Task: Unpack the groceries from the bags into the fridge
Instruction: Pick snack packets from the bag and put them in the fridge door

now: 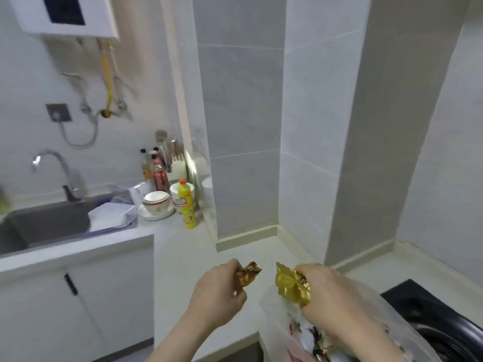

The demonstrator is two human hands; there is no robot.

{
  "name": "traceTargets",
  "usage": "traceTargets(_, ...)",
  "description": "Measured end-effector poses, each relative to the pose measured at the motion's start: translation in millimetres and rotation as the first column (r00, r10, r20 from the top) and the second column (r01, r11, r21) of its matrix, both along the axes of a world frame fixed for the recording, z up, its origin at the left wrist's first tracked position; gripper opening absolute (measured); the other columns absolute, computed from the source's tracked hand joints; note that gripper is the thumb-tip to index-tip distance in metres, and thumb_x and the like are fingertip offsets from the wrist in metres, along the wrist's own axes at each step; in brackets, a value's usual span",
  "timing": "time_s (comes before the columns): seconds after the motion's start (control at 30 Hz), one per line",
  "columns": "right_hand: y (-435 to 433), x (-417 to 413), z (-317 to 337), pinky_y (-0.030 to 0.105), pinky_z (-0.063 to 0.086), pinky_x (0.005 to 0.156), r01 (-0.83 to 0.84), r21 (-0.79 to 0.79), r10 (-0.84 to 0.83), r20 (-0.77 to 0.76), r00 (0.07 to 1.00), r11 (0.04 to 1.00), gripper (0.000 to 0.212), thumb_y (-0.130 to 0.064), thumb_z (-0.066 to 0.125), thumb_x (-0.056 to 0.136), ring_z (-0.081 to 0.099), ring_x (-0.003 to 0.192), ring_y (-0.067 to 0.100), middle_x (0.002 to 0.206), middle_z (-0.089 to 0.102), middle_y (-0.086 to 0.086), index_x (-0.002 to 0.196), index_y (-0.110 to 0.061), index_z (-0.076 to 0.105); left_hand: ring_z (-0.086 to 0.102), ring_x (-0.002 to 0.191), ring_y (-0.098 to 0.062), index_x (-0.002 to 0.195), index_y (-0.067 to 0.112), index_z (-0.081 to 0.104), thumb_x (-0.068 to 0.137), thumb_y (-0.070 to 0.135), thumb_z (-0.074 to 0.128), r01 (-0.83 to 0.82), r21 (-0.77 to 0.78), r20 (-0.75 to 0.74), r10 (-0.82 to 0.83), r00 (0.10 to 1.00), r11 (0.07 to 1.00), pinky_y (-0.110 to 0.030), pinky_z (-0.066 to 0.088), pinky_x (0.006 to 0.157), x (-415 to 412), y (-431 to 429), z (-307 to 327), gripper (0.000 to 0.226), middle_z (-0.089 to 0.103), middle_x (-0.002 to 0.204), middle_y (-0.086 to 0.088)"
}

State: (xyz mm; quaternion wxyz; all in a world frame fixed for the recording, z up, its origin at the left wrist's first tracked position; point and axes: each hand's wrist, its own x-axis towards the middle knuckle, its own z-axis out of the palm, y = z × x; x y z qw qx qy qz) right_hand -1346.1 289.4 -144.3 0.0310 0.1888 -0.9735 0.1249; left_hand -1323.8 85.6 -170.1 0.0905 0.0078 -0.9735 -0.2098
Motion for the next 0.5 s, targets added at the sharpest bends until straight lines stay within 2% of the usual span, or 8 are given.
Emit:
traceTargets(0.1, -45, 16, 16, 0.023, 0.033, 0.055, -0.154, 0.044, 0.157, -0.09, 0.983, 0.987, 0.028, -0.012, 0.048, 0.075, 0.055, 0.088, 0.013, 0.097, 0.056, -0.011, 0.097, -0.029, 0.05, 0.055, 0.086, -0.018, 0.101, 0.022, 0.047, 0.085, 0.017, 0.045, -0.199, -0.127, -0.035, 0.196, 0.98, 0.972, -0.028, 0.04, 0.066, 60, -31, 19, 0.017, 0.059, 0.096, 0.007)
traceTargets(0.17, -88, 33, 28, 0.021, 0.03, 0.051, -0.275, 0.022, 0.276, -0.136, 0.952, 0.961, 0.026, -0.013, 0.047, 0.075, 0.049, 0.081, 0.012, 0.09, 0.053, -0.011, 0.094, -0.031, 0.048, 0.055, 0.087, -0.021, 0.103, 0.02, 0.047, 0.087, 0.017, 0.044, -0.349, -0.164, -0.064, 0.343, 0.937, 0.922, -0.031, 0.041, 0.067, 107, -58, 36, 0.016, 0.06, 0.098, 0.005)
traceTargets(0.23, -136, 58, 38, 0.019, 0.029, 0.051, -0.423, -0.002, 0.416, -0.188, 0.89, 0.906, 0.027, -0.014, 0.046, 0.076, 0.049, 0.084, 0.012, 0.089, 0.051, -0.012, 0.095, -0.033, 0.049, 0.055, 0.086, -0.024, 0.101, 0.019, 0.046, 0.087, 0.015, 0.044, -0.482, -0.182, -0.095, 0.473, 0.876, 0.857, -0.033, 0.044, 0.07, 161, -87, 55, 0.015, 0.059, 0.098, 0.002)
traceTargets(0.3, -184, 93, 48, 0.02, 0.034, 0.054, -0.572, -0.042, 0.55, -0.226, 0.804, 0.819, 0.029, -0.017, 0.047, 0.076, 0.053, 0.094, 0.01, 0.093, 0.053, -0.012, 0.098, -0.035, 0.05, 0.055, 0.087, -0.025, 0.1, 0.017, 0.046, 0.086, 0.013, 0.044, -0.61, -0.179, -0.123, 0.597, 0.793, 0.772, -0.033, 0.044, 0.07, 219, -113, 69, 0.015, 0.059, 0.098, 0.0)
traceTargets(0.4, -247, 164, 57, 0.022, 0.038, 0.06, -0.744, -0.077, 0.711, -0.242, 0.66, 0.664, 0.028, -0.019, 0.049, 0.076, 0.055, 0.093, 0.01, 0.094, 0.053, -0.012, 0.098, -0.037, 0.05, 0.054, 0.087, -0.023, 0.1, 0.017, 0.047, 0.083, 0.013, 0.046, -0.774, -0.183, -0.175, 0.755, 0.632, 0.606, -0.031, 0.038, 0.066, 314, -134, 80, 0.017, 0.06, 0.097, 0.0)
traceTargets(0.5, -296, 248, 59, 0.021, 0.044, 0.069, -0.889, -0.07, 0.855, -0.251, 0.454, 0.452, 0.037, -0.02, 0.051, 0.076, 0.053, 0.101, 0.009, 0.1, 0.054, -0.013, 0.109, -0.037, 0.051, 0.055, 0.092, -0.024, 0.101, 0.017, 0.048, 0.081, 0.016, 0.048, -0.88, -0.205, -0.207, 0.86, 0.466, 0.427, -0.03, 0.036, 0.066, 410, -145, 81, 0.019, 0.061, 0.099, 0.001)
